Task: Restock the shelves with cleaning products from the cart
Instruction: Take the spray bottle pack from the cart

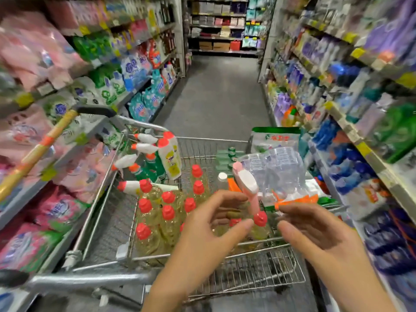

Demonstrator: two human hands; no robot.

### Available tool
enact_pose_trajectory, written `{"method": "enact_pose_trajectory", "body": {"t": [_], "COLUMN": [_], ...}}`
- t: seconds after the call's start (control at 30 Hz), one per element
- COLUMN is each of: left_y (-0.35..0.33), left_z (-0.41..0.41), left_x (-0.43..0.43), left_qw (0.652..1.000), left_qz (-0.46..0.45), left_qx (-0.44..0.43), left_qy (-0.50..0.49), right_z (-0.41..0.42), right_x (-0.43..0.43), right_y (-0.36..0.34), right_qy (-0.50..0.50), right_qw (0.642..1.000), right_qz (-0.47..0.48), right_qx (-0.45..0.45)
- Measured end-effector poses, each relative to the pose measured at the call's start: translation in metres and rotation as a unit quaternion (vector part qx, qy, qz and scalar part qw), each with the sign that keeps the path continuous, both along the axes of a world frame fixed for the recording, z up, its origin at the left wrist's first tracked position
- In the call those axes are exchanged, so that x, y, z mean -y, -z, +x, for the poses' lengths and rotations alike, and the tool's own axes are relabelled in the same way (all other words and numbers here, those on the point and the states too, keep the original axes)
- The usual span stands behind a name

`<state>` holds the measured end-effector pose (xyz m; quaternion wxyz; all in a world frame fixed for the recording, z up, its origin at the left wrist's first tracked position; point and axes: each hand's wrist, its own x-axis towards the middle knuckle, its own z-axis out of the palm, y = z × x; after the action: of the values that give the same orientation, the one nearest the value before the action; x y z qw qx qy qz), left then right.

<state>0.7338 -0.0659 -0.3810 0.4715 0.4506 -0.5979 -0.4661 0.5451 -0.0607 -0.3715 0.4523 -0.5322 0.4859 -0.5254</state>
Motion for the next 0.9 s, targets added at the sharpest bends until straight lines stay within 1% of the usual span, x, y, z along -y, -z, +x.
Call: {"method": "enact_pose_trajectory", "body": {"t": [0.1, 0.23, 0.33, 0.4, 0.47, 0.53, 0.6, 0.63, 0.7, 0.77, 0.8, 0.83, 0.9], "left_y": [0.01, 0.024, 0.033, 0.036, 0.037, 0.037, 0.038, 0.042, 0.052, 0.065, 0.072, 0.078, 0.092], "left_z": [0.005, -0.006, -0.021, -0.03, -0.044, -0.063, -0.087, -0.099, -0.122, -0.142, -0.151, -0.16, -0.175], "left_x": [0.03, 0.065, 0.088, 0.1, 0.115, 0.132, 0.15, 0.159, 0.178, 0.199, 0.208, 0.217, 0.231], "left_qw": [1.0, 0.999, 0.998, 0.996, 0.993, 0.988, 0.984, 0.981, 0.974, 0.964, 0.958, 0.952, 0.932], "left_qz": [0.017, 0.02, 0.022, 0.019, 0.009, 0.009, 0.016, 0.016, 0.024, 0.06, 0.094, 0.132, 0.196], "left_qx": [-0.004, 0.033, 0.06, 0.083, 0.119, 0.152, 0.175, 0.191, 0.226, 0.258, 0.267, 0.271, 0.296], "left_qy": [0.018, 0.012, 0.008, 0.001, -0.009, -0.007, 0.002, 0.007, 0.007, -0.018, -0.035, -0.05, -0.072], "right_z": [0.003, -0.004, -0.028, -0.044, -0.063, -0.082, -0.098, -0.105, -0.118, -0.131, -0.137, -0.142, -0.146], "right_x": [0.023, 0.052, 0.078, 0.097, 0.121, 0.148, 0.175, 0.187, 0.208, 0.227, 0.235, 0.241, 0.252], "right_y": [0.009, 0.015, 0.021, 0.025, 0.036, 0.053, 0.068, 0.075, 0.087, 0.094, 0.097, 0.099, 0.105], "right_qy": [0.02, 0.035, 0.058, 0.07, 0.089, 0.101, 0.082, 0.061, 0.014, -0.009, -0.011, -0.011, -0.025], "right_qw": [1.0, 0.999, 0.997, 0.995, 0.992, 0.99, 0.991, 0.991, 0.985, 0.971, 0.967, 0.967, 0.968], "right_qz": [0.015, 0.033, 0.055, 0.063, 0.081, 0.1, 0.108, 0.105, 0.083, 0.069, 0.076, 0.095, 0.15], "right_qx": [0.007, 0.0, -0.012, -0.015, 0.022, 0.024, -0.018, -0.054, -0.152, -0.228, -0.241, -0.235, -0.201]}}
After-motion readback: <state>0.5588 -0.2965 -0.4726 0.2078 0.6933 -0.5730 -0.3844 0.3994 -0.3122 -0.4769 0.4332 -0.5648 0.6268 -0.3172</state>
